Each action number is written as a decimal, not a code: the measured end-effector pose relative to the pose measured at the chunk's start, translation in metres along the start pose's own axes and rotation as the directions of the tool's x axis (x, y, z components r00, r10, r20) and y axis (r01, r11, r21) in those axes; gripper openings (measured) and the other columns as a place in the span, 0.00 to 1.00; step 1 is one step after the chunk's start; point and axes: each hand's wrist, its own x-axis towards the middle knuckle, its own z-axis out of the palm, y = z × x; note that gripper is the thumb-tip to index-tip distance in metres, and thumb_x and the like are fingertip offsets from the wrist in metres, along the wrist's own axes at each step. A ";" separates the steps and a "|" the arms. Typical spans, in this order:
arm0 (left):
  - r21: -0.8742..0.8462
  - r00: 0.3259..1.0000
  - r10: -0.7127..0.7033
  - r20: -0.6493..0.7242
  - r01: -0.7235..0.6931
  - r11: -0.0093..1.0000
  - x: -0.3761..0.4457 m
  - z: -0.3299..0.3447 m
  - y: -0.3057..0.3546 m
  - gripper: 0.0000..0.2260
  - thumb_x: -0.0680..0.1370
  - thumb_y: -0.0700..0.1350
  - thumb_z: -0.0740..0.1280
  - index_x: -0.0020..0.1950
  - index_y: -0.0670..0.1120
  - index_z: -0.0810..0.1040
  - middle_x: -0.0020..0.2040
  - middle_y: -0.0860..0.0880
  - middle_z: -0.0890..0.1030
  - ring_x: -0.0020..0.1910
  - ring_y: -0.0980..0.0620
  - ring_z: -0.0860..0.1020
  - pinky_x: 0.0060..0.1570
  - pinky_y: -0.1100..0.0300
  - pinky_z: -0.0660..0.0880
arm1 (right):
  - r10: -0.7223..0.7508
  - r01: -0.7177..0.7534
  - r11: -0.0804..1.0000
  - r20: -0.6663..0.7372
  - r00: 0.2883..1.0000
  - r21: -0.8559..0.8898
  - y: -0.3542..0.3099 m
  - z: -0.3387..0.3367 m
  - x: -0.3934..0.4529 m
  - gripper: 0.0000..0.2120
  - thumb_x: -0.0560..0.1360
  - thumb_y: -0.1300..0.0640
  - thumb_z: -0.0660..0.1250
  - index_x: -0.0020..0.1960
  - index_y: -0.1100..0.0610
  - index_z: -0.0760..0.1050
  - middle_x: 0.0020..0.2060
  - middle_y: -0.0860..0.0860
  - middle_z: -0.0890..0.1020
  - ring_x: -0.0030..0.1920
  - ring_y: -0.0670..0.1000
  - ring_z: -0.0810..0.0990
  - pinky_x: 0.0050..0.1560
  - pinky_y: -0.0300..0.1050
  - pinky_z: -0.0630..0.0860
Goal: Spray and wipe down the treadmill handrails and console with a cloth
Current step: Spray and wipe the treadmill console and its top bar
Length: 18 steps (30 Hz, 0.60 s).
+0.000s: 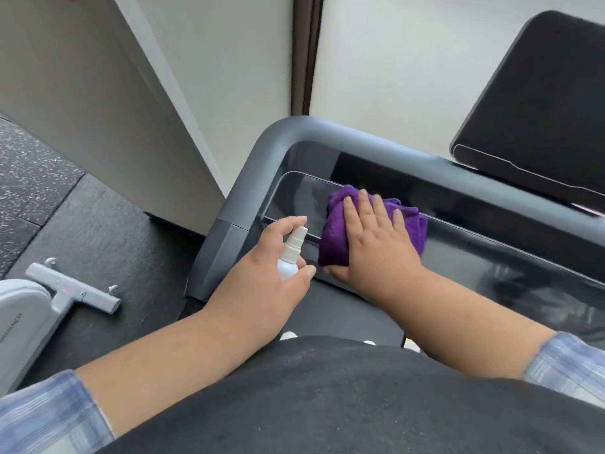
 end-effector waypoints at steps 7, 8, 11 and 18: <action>0.065 1.000 -0.010 -0.027 0.012 0.998 -0.004 -0.020 -0.014 0.27 0.76 0.55 0.67 0.64 0.79 0.57 0.49 0.63 0.79 0.48 0.61 0.77 0.44 0.65 0.71 | 0.033 -0.032 0.999 0.005 0.999 -0.039 -0.046 -0.010 0.036 0.57 0.72 0.26 0.60 0.80 0.60 0.35 0.80 0.63 0.41 0.79 0.67 0.43 0.75 0.70 0.48; 0.068 0.999 -0.016 -0.035 0.018 0.998 -0.004 -0.022 -0.017 0.27 0.76 0.55 0.67 0.64 0.79 0.58 0.49 0.62 0.79 0.48 0.61 0.77 0.45 0.65 0.70 | 0.005 -0.005 0.999 0.001 1.000 -0.036 -0.058 -0.013 0.046 0.56 0.72 0.27 0.60 0.80 0.60 0.35 0.80 0.63 0.41 0.79 0.68 0.43 0.75 0.71 0.48; 0.090 1.000 -0.021 -0.023 0.023 0.996 -0.007 -0.024 -0.022 0.27 0.76 0.55 0.68 0.66 0.78 0.58 0.49 0.63 0.79 0.49 0.60 0.78 0.47 0.65 0.71 | -0.040 0.040 0.998 0.007 0.999 -0.037 -0.083 -0.019 0.068 0.50 0.76 0.35 0.59 0.80 0.61 0.33 0.79 0.64 0.40 0.79 0.69 0.41 0.75 0.71 0.46; 0.120 0.999 0.032 0.021 -0.034 0.992 -0.007 -0.028 -0.012 0.27 0.77 0.55 0.67 0.64 0.80 0.56 0.50 0.64 0.78 0.51 0.64 0.75 0.51 0.65 0.72 | -0.131 0.132 0.990 0.014 0.991 -0.041 -0.053 0.002 0.022 0.49 0.77 0.30 0.53 0.79 0.60 0.31 0.80 0.62 0.39 0.80 0.64 0.40 0.77 0.67 0.44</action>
